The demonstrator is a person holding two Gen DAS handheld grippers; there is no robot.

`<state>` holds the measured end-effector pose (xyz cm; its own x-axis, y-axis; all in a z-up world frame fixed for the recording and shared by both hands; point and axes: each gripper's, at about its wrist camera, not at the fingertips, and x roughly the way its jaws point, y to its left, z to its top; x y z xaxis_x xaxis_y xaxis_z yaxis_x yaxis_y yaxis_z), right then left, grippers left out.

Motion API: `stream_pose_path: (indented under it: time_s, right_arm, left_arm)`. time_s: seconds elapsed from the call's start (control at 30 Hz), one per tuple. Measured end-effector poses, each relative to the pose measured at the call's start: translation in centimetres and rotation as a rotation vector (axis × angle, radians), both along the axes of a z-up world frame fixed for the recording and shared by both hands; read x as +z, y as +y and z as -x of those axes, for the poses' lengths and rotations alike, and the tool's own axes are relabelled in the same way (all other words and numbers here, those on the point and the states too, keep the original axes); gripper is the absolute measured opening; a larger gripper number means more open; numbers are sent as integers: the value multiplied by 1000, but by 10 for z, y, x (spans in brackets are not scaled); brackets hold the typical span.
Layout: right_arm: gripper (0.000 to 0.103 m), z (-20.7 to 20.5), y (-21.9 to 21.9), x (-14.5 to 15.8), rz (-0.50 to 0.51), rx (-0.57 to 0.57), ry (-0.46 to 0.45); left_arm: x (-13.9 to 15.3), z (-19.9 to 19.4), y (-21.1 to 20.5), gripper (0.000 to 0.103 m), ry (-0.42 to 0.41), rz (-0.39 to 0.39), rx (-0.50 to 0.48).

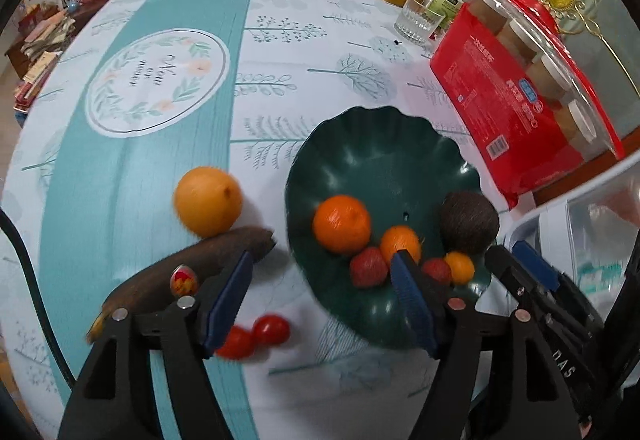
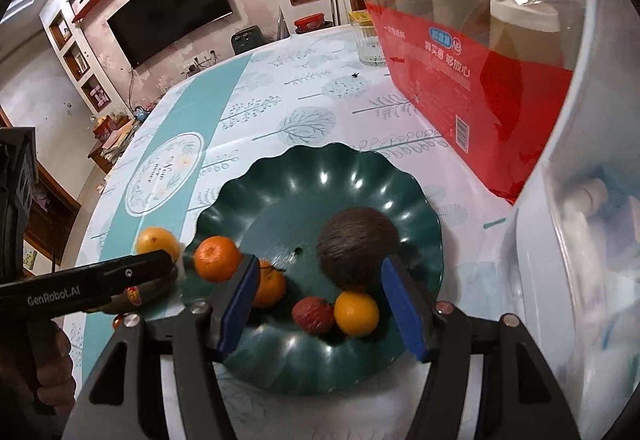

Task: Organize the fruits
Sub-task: 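Carry the tangerine and avocado onto the green plate and open both tools, then withdraw both tools from the plate back over the loose fruits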

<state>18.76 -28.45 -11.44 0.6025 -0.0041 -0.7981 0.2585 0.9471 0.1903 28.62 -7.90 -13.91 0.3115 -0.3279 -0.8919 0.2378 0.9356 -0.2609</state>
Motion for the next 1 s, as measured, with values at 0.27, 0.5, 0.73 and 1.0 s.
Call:
stream_pose_path:
  time_s: [0.27,0.5,0.73,1.0]
  right_arm:
    - [66,25,23,15,-16,5,-3]
    - [67,46,49,20,-32,-14,25]
    - [67,67,78,22,-54,-55,62]
    - [68,84,114,8,-112,-138,140]
  left_arm:
    - [16,43,31,72,-17,-1,13]
    - [29,76,68,72,-42,14,27]
    - [42,103,110,72,-68,17,18]
    - [45,122,156,72,-71,4,-15]
